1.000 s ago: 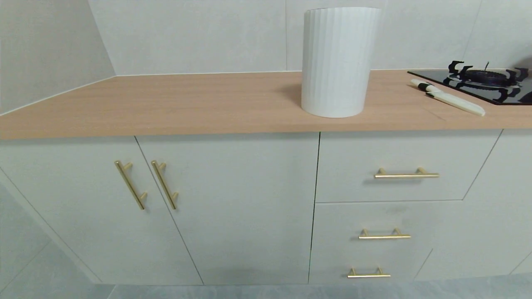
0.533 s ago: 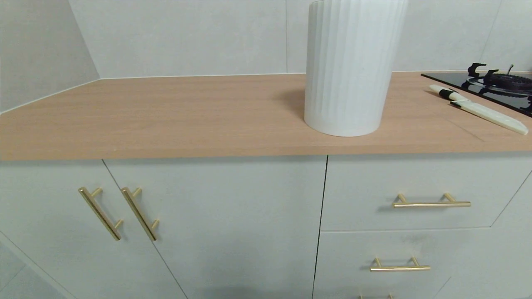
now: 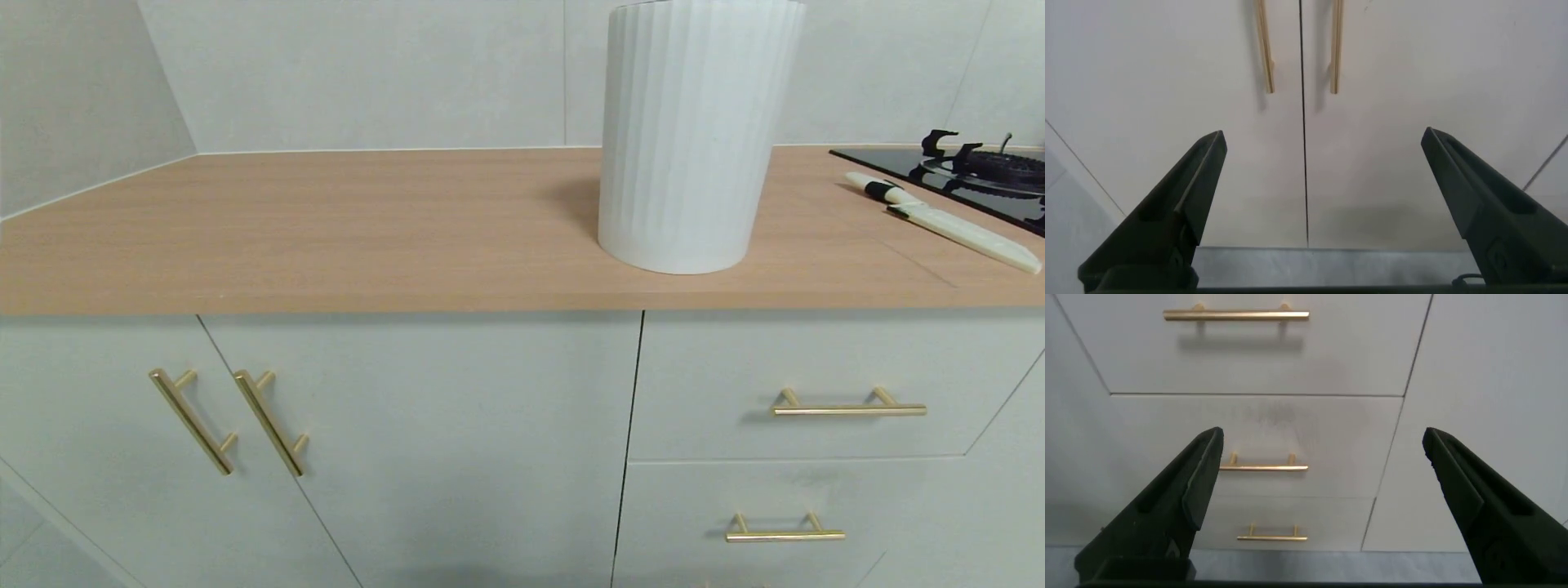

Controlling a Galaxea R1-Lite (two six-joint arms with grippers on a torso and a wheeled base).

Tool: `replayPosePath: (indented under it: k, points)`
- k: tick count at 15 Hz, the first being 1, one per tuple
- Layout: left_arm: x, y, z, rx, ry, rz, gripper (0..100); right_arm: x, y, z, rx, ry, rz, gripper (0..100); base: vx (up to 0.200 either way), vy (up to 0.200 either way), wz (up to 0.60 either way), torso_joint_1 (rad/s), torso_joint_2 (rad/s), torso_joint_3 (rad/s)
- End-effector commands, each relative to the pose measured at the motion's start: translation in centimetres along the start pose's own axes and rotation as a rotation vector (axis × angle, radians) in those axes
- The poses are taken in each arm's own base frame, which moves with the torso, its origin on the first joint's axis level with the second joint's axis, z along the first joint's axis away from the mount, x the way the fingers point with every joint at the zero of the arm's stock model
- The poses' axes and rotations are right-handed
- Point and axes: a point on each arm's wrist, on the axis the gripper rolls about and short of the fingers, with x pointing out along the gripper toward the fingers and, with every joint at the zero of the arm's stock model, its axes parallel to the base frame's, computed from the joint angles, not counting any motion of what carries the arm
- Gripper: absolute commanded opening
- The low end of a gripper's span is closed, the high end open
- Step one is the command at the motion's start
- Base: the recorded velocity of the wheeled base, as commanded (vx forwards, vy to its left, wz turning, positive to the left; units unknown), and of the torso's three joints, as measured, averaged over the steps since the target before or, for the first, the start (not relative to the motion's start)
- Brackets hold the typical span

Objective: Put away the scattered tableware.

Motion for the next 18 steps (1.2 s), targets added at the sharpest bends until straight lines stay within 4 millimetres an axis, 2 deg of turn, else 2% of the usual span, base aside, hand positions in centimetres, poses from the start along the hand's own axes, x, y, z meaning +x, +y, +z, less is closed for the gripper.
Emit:
replayPosePath:
  k: [1,3,18]
  points:
    - [0.00,0.00,-0.02,0.000,0.001,0.001,100,0.01,0.00,0.01,-0.001,0.002,0.003,100,0.000,-0.200,0.00,-0.002,0.00,0.007]
    - [0.00,0.00,0.00,0.000,0.000,0.001,100,0.01,0.00,0.01,-0.001,0.002,0.003,100,0.000,-0.200,0.00,0.000,0.00,0.002]
    - [0.00,0.00,0.00,-0.002,0.000,0.001,100,0.01,0.00,0.01,0.001,0.002,0.001,100,0.000,0.000,0.00,0.000,0.00,0.000]
